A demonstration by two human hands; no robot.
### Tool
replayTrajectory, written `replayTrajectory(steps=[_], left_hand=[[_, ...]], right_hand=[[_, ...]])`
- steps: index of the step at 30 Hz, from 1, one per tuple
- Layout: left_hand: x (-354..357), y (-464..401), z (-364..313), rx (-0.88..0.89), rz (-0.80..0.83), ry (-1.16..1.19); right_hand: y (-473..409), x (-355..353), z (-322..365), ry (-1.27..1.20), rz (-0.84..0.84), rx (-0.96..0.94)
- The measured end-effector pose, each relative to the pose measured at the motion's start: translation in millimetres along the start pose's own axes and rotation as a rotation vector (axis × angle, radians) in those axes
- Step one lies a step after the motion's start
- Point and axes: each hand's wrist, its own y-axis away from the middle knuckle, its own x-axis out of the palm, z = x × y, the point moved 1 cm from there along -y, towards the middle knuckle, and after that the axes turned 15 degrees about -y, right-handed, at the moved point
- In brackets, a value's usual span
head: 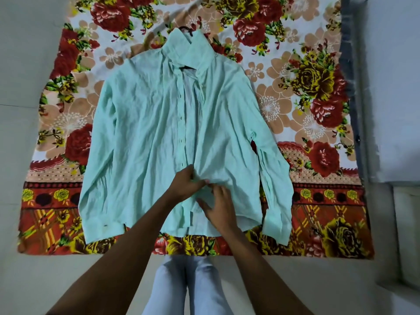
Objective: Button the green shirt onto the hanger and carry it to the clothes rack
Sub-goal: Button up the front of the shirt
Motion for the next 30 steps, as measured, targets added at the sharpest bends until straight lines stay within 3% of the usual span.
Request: replayTrajectory(steps=[3, 7, 9, 12, 15, 21, 26, 28, 30], left_hand=[[1.6, 4.5, 7.0, 0.055, 0.029, -0.169], [8.6, 4.9, 25.7, 0.164, 0.036, -0.345], [9.9, 8.5, 22.7, 0.16, -0.006, -0.232], [11.1, 11.5, 17.8, -0.035, -0.011, 0.068], [13.5, 17.2, 21.6, -0.123, 0.01, 0.275], [34.8, 46.8, 37.0, -0.145, 0.169, -0.023], [59.5, 81.5, 42.8, -0.201, 0.245, 0.34], [68.1, 90.4, 46.9, -0.227, 0.233, 0.394], [71.9, 94.3, 52.7, -0.226, 0.168, 0.384]], right_hand=[[5.8, 16.0, -1.4, 0.177, 0.08, 0.122], [4.8, 13.6, -5.2, 0.384, 0.151, 0.061], [4.5, 8.0, -5.8, 0.418, 0.125, 0.005], [8.0, 0.0, -8.5, 0.453, 0.087, -0.074], [17.7, -5.5, -3.9, 0.478, 0.097, -0.078], [32.3, -19.0, 10.7, 0.651, 0.139, 0.092], [36.6, -26.4, 22.5, 0.777, 0.153, 0.333], [38.2, -22.1, 26.9, 0.72, 0.123, 0.289], [40.0, -11.0, 30.2, 0.514, 0.075, 0.131]])
